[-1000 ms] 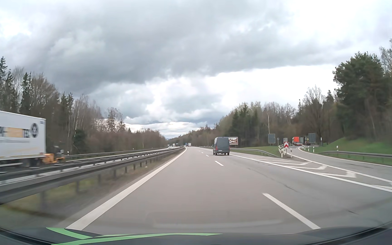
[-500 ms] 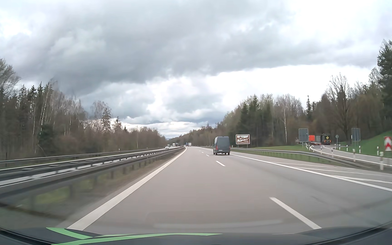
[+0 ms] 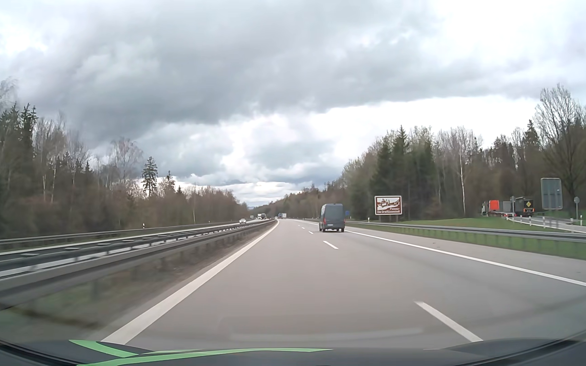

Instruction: Follow the waypoints while adhering to traffic rules and regulations

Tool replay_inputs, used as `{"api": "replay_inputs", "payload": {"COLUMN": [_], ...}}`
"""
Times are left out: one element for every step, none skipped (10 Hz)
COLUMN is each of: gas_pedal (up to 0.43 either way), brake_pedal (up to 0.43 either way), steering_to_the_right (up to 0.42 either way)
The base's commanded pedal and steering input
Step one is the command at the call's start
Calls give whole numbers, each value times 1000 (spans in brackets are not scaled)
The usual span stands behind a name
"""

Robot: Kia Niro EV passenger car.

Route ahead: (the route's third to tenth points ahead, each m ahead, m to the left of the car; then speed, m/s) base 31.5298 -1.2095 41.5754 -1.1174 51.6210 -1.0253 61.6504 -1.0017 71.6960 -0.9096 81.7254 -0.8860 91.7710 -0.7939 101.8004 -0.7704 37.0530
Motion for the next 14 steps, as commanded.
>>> {"api": "replay_inputs", "payload": {"gas_pedal": [228, 228, 228, 228, 228, 228, 228, 228, 228, 228, 228, 228, 228, 228], "brake_pedal": [0, 0, 0, 0, 0, 0, 0, 0, 0, 0, 0, 0, 0, 0], "steering_to_the_right": [-4, -4, -4, -4, -4, -4, -4, -4, -4, -4, -4, -4, -4, -4]}}
